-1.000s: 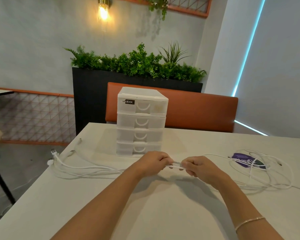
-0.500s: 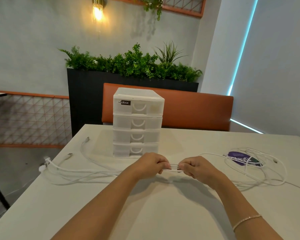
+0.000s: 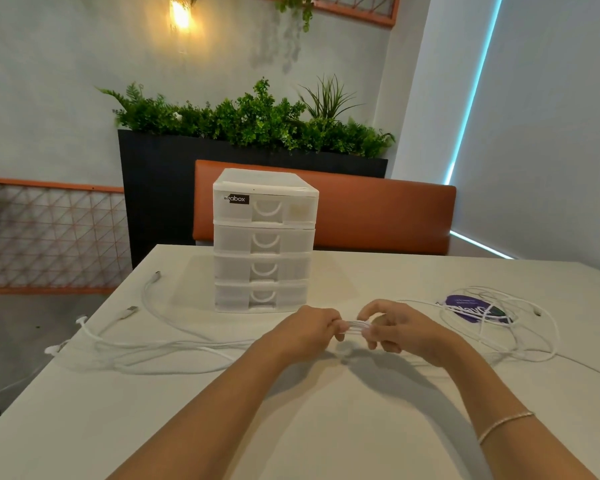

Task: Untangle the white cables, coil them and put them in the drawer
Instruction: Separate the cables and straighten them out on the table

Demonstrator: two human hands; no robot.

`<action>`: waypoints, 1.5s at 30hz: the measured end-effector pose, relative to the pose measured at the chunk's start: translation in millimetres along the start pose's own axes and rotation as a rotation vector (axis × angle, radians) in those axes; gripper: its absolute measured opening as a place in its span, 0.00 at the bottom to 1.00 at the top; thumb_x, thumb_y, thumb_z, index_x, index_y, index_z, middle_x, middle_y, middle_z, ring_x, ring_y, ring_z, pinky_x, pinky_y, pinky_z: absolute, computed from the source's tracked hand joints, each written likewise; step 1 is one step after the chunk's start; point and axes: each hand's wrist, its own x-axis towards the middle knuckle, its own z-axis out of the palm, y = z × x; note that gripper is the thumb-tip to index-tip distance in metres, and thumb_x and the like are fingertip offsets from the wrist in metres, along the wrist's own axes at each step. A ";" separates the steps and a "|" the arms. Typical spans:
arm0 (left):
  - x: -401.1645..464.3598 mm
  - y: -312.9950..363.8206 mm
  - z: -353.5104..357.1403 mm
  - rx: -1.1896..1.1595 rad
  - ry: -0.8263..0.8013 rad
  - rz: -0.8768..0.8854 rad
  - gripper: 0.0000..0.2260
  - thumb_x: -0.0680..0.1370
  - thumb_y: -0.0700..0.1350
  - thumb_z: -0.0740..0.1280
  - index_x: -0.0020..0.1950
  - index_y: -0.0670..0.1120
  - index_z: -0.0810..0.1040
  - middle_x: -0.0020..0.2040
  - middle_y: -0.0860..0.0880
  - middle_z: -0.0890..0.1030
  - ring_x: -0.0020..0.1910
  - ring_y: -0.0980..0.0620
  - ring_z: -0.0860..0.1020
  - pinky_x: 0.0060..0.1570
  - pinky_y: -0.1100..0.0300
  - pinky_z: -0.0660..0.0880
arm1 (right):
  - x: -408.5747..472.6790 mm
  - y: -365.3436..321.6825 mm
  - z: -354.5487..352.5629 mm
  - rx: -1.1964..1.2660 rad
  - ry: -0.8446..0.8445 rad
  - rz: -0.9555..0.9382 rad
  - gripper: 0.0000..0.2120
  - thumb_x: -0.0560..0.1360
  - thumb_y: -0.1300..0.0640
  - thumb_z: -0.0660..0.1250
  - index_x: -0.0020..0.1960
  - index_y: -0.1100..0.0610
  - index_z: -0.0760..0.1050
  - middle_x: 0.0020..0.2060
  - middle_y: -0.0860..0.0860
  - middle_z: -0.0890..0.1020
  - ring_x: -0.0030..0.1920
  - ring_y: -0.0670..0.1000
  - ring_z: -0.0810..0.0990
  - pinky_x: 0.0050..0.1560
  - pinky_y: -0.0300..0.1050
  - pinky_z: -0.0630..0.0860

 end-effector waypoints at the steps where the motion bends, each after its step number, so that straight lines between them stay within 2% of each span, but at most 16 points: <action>1: 0.3 0.4 0.2 -0.026 0.006 0.007 0.15 0.82 0.50 0.54 0.51 0.47 0.78 0.45 0.48 0.76 0.39 0.52 0.72 0.37 0.61 0.67 | -1.5 0.2 -6.4 0.039 -0.036 0.007 0.04 0.74 0.64 0.67 0.47 0.58 0.75 0.31 0.52 0.80 0.27 0.46 0.69 0.28 0.36 0.65; 7: -1.0 3.0 0.2 -0.044 0.020 0.035 0.14 0.82 0.50 0.54 0.47 0.47 0.76 0.41 0.50 0.74 0.35 0.54 0.69 0.35 0.61 0.65 | -3.7 -2.0 -31.7 -0.005 -0.204 0.082 0.10 0.69 0.74 0.69 0.39 0.61 0.72 0.26 0.52 0.76 0.25 0.47 0.70 0.25 0.35 0.68; 13: -3.5 -0.7 -1.8 -0.034 0.004 0.003 0.14 0.83 0.48 0.52 0.49 0.45 0.76 0.44 0.52 0.75 0.37 0.56 0.71 0.39 0.61 0.67 | -8.8 21.1 -70.9 -0.486 -0.127 0.257 0.13 0.71 0.68 0.67 0.33 0.54 0.73 0.27 0.45 0.77 0.32 0.46 0.74 0.35 0.35 0.71; 16: -2.1 -3.5 -6.1 -0.037 0.013 -0.041 0.12 0.83 0.47 0.53 0.46 0.48 0.73 0.45 0.52 0.75 0.43 0.52 0.72 0.42 0.61 0.67 | -15.4 36.7 -87.2 -0.929 0.002 0.352 0.04 0.74 0.59 0.64 0.42 0.52 0.76 0.40 0.45 0.78 0.45 0.47 0.75 0.40 0.32 0.68; 18: -0.7 -6.0 -7.9 -0.062 0.029 -0.067 0.12 0.83 0.48 0.53 0.45 0.48 0.72 0.46 0.50 0.76 0.43 0.51 0.73 0.41 0.60 0.67 | -21.0 45.9 -92.0 -1.006 0.107 0.444 0.10 0.73 0.57 0.67 0.54 0.51 0.75 0.56 0.49 0.78 0.55 0.49 0.74 0.48 0.33 0.69; 19: -0.2 -5.1 -9.0 -0.078 0.033 -0.075 0.12 0.83 0.49 0.52 0.45 0.48 0.72 0.48 0.48 0.77 0.44 0.49 0.74 0.41 0.60 0.67 | -22.3 48.0 -91.3 -0.954 0.159 0.447 0.16 0.72 0.57 0.69 0.58 0.51 0.73 0.60 0.50 0.76 0.58 0.51 0.73 0.54 0.36 0.69; 21: 0.7 1.9 -10.6 -0.101 0.032 -0.086 0.13 0.83 0.48 0.51 0.49 0.46 0.74 0.51 0.47 0.78 0.49 0.46 0.75 0.44 0.60 0.68 | -24.3 40.3 -78.2 -0.866 0.386 0.237 0.20 0.69 0.58 0.72 0.59 0.52 0.74 0.58 0.52 0.75 0.61 0.54 0.72 0.60 0.43 0.66; 24: 5.1 17.1 -16.6 -0.111 0.040 -0.100 0.15 0.84 0.44 0.51 0.59 0.41 0.75 0.59 0.45 0.78 0.60 0.46 0.74 0.53 0.62 0.68 | -30.3 10.8 -29.9 -0.642 0.724 -0.213 0.12 0.64 0.64 0.72 0.43 0.54 0.74 0.42 0.50 0.76 0.45 0.52 0.73 0.50 0.40 0.67; 27: 15.5 31.6 -29.8 -0.129 0.048 -0.128 0.15 0.84 0.41 0.50 0.60 0.40 0.75 0.62 0.42 0.76 0.59 0.45 0.74 0.54 0.59 0.69 | -31.8 -19.9 18.0 -0.349 0.540 -0.102 0.09 0.65 0.61 0.73 0.37 0.53 0.73 0.33 0.46 0.76 0.36 0.47 0.73 0.40 0.31 0.69; 30: 30.0 44.8 -44.6 -0.291 0.053 -0.134 0.14 0.83 0.42 0.50 0.55 0.41 0.75 0.48 0.43 0.76 0.41 0.49 0.72 0.38 0.58 0.68 | -19.2 -37.9 48.3 0.050 0.113 0.161 0.15 0.68 0.58 0.74 0.53 0.54 0.73 0.47 0.50 0.79 0.46 0.49 0.79 0.44 0.41 0.77; 32: 35.7 56.8 -53.9 -0.452 0.083 -0.145 0.14 0.83 0.46 0.51 0.55 0.42 0.75 0.38 0.50 0.72 0.33 0.54 0.69 0.33 0.61 0.66 | -5.2 -50.9 65.4 0.299 0.027 0.048 0.19 0.72 0.59 0.71 0.61 0.53 0.70 0.55 0.47 0.77 0.56 0.49 0.77 0.55 0.43 0.75; 34: 37.3 69.7 -63.9 -0.530 0.117 -0.144 0.19 0.83 0.49 0.52 0.60 0.38 0.75 0.35 0.53 0.70 0.31 0.58 0.68 0.32 0.63 0.65 | 8.0 -66.4 81.7 0.517 0.032 -0.117 0.15 0.76 0.63 0.65 0.61 0.53 0.70 0.56 0.49 0.78 0.58 0.50 0.76 0.62 0.49 0.72; 36: 38.4 79.8 -73.1 -0.511 0.121 -0.131 0.20 0.83 0.49 0.52 0.62 0.36 0.73 0.37 0.49 0.72 0.30 0.57 0.67 0.31 0.63 0.65 | 14.2 -79.5 86.8 0.764 0.081 -0.178 0.10 0.78 0.68 0.57 0.57 0.60 0.71 0.52 0.61 0.79 0.50 0.53 0.79 0.57 0.49 0.74; 38: 41.3 82.3 -81.2 -0.514 0.136 -0.130 0.18 0.83 0.47 0.51 0.63 0.37 0.73 0.41 0.47 0.71 0.30 0.56 0.66 0.30 0.63 0.64 | 10.3 -86.2 82.3 0.920 0.074 -0.171 0.10 0.80 0.68 0.52 0.49 0.62 0.72 0.36 0.59 0.79 0.34 0.50 0.78 0.41 0.45 0.78; 40: 42.8 78.7 -88.0 -0.592 0.168 -0.167 0.14 0.83 0.47 0.51 0.58 0.42 0.73 0.38 0.48 0.69 0.31 0.54 0.64 0.31 0.63 0.64 | 3.0 -85.9 72.3 0.902 0.039 -0.132 0.09 0.81 0.64 0.53 0.46 0.61 0.71 0.24 0.52 0.69 0.24 0.49 0.70 0.32 0.44 0.77; 45: 40.2 63.9 -89.0 -0.729 0.250 -0.246 0.12 0.83 0.49 0.51 0.51 0.44 0.70 0.36 0.49 0.68 0.32 0.55 0.64 0.31 0.63 0.64 | -11.8 -62.3 27.9 0.459 -0.063 0.018 0.06 0.80 0.58 0.60 0.46 0.58 0.72 0.24 0.47 0.64 0.23 0.45 0.60 0.28 0.39 0.65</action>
